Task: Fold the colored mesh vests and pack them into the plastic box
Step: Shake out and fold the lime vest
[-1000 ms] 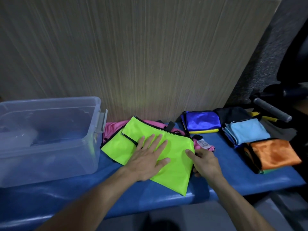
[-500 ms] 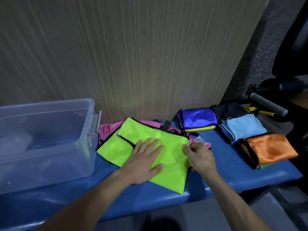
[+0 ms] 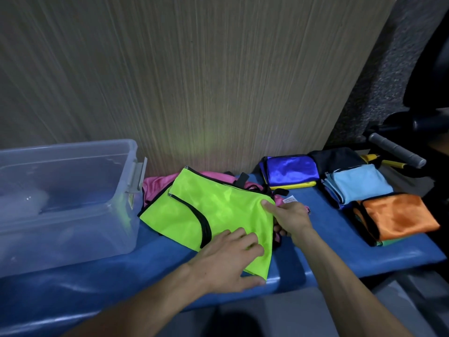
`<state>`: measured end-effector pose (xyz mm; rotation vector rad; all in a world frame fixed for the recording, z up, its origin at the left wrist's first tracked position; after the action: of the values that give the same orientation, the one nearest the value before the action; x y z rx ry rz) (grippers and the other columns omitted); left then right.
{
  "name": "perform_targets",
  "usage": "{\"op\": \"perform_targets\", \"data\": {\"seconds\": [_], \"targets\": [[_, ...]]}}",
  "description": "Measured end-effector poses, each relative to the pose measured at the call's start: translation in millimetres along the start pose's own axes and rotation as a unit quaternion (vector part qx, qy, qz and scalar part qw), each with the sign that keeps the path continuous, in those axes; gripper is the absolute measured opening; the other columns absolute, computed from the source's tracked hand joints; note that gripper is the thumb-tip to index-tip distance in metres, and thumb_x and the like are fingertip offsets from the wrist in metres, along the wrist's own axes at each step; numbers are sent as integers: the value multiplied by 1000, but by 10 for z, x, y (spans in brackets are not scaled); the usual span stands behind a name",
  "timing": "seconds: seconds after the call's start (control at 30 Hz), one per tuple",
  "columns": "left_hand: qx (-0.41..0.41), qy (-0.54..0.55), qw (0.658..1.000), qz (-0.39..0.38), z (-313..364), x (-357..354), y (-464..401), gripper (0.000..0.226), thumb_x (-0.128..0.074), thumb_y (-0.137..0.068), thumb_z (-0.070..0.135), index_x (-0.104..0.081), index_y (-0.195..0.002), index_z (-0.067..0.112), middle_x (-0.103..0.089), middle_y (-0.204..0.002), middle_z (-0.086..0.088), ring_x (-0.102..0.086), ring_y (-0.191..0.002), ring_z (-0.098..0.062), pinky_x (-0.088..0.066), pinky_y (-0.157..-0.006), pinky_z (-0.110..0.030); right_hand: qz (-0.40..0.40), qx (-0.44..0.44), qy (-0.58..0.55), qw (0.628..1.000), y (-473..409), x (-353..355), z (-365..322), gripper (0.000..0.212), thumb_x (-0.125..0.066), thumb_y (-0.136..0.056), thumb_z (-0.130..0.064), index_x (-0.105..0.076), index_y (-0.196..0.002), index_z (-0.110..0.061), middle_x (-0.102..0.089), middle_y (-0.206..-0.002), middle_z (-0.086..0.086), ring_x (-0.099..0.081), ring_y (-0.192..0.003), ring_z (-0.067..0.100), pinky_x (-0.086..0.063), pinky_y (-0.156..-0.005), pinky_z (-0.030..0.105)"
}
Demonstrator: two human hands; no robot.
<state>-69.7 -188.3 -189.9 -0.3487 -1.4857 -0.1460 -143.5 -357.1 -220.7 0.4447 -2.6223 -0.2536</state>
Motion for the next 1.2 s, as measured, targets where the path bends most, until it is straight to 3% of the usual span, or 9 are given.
{"op": "perform_targets", "data": {"seconds": [0.2, 0.37, 0.47, 0.57, 0.7, 0.83, 0.9, 1.07, 1.2], "targets": [[45, 36, 998, 11, -342, 109, 99, 62, -37, -98, 71, -51, -140, 27, -47, -138, 9, -39, -127, -11, -39, -108, -38, 35, 0, 3, 999, -66, -37, 4, 52, -78, -88, -39, -49, -57, -8, -53, -48, 5, -48, -45, 20, -42, -53, 33], [49, 33, 997, -51, -521, -78, 215, 82, -35, -90, 83, -31, -155, 35, -23, -164, 9, -12, -152, -13, -11, -126, -37, 89, 35, 46, 994, -35, 44, -51, 54, -72, -92, -40, -40, -57, -14, -42, -51, 0, -41, -51, 19, -31, -52, 32], [119, 57, 990, 38, -785, 165, 260, 69, -36, -94, 78, -49, -144, 34, -45, -149, 10, -37, -139, -12, -34, -117, -38, 93, 31, 39, 994, -37, 81, -44, 54, -70, -94, -39, -37, -58, -16, -40, -50, -2, -40, -52, 19, -30, -53, 33], [291, 60, 942, 157, -1453, 482, 456, 45, -52, -99, 53, -62, -128, 20, -58, -128, 4, -54, -117, -18, -51, -94, -41, 84, 35, 30, 995, -35, 97, -50, 56, -71, -94, -37, -35, -57, -16, -38, -52, -1, -37, -51, 18, -30, -54, 32], [452, 66, 874, 167, -2141, 530, 694, 35, -62, -99, 38, -65, -119, 9, -65, -120, -8, -59, -113, -28, -52, -83, -43, 86, 40, -1, 996, -39, 150, -31, 58, -75, -91, -34, -32, -59, -15, -39, -63, 2, -35, -54, 20, -35, -56, 34], [515, 42, 846, 136, -2287, 512, 683, 36, -56, -100, 47, -61, -82, 17, -66, -77, -2, -60, -72, -20, -37, -56, -32, 85, 39, -11, 996, -45, 180, -8, 58, -76, -90, -35, -31, -59, -15, -33, -59, 0, -31, -55, 18, -30, -55, 32], [518, 49, 843, 138, -2298, 509, 634, 33, -58, -99, 50, -58, -79, 23, -65, -75, 1, -59, -71, -17, -41, -57, -31, 73, 42, -30, 996, -62, 156, 11, 58, -78, -88, -36, -33, -58, -15, -34, -58, 0, -33, -56, 20, -32, -57, 35], [527, 83, 834, 145, -2338, 497, 549, 23, -60, -100, 45, -56, -87, 27, -62, -81, 3, -64, -84, -22, -51, -85, -39, 49, 23, -43, 998, -98, 119, 72, 60, -79, -84, -49, -35, -60, -16, -30, -54, -1, -36, -63, 22, -39, -61, 38], [523, 99, 835, 141, -2355, 450, 460, 23, -54, -104, 39, -54, -106, 16, -55, -70, 6, -54, -75, -20, -38, -73, -36, 45, 8, -74, 996, -136, 136, 128, 75, -78, -79, -61, -56, -78, 11, -43, -68, 6, -46, -70, 21, -51, -66, 44]]}}
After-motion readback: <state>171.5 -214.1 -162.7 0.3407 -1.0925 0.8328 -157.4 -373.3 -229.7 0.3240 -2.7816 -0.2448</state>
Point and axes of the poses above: each hand's wrist, its own y-axis away from the middle knuckle, its own x-axis out of the back of the hand, z = x × y, the point moved 10 cm from there along -y, towards the middle knuckle
